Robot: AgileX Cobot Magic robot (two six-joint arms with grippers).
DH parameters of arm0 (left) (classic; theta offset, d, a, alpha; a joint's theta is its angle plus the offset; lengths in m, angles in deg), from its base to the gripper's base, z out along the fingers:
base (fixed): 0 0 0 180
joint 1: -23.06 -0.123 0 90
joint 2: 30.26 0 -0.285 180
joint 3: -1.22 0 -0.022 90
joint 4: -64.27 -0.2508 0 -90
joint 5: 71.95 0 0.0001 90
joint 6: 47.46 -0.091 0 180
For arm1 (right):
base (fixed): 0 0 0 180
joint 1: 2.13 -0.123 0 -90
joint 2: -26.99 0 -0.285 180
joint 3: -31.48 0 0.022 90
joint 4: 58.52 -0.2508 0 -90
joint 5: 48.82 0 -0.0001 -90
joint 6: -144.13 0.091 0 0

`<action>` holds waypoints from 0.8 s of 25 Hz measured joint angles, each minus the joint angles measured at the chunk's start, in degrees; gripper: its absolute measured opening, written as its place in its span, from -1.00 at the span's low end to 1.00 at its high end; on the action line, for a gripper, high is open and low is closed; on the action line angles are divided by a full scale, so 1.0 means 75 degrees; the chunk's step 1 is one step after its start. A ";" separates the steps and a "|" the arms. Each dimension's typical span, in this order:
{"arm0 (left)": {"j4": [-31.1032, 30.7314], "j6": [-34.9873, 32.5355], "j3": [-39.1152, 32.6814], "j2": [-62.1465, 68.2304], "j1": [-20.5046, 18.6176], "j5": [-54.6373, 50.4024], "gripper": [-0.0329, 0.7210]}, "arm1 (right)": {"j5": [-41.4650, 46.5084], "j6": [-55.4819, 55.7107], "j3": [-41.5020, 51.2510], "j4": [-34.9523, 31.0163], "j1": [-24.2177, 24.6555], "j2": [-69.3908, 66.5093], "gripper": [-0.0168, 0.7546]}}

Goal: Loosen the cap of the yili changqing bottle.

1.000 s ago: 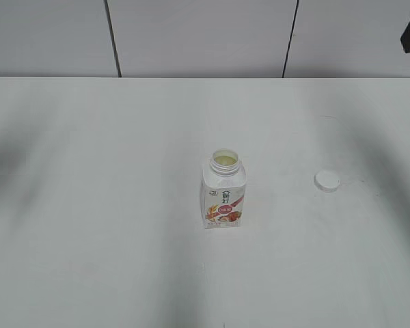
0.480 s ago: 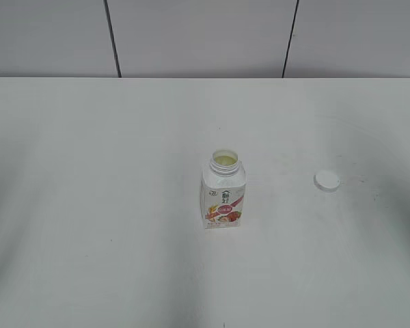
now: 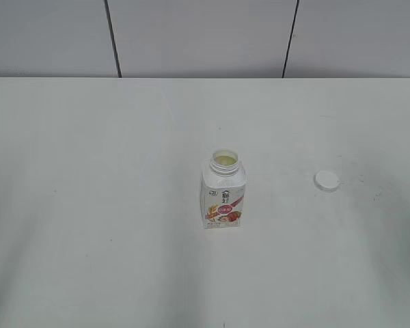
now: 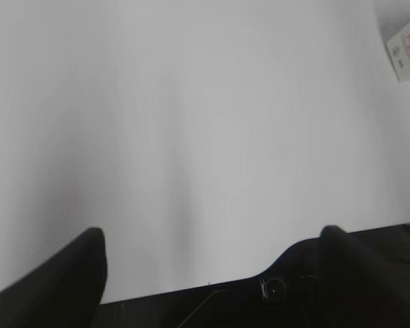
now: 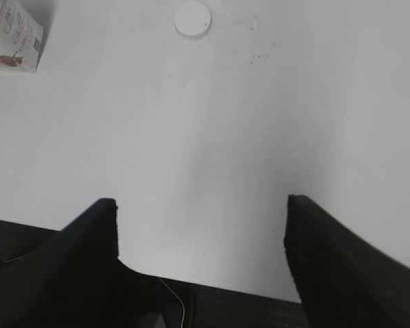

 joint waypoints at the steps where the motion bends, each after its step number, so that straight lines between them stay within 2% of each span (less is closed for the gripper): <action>1: -0.0001 0.0000 0.0000 -0.0210 0.0000 0.0000 0.60 | 0.0008 0.0000 0.0176 0.0000 0.0000 0.0215 0.59; 8: 0.0025 0.0000 -0.0014 -0.1697 0.0000 -0.0048 0.59 | 0.0016 0.0000 0.1102 0.0003 0.0000 0.1639 0.59; 20: 0.0025 0.0000 -0.0066 -0.3362 0.0000 -0.0088 0.49 | 0.0613 0.0231 0.1206 0.0012 0.0000 0.3437 0.58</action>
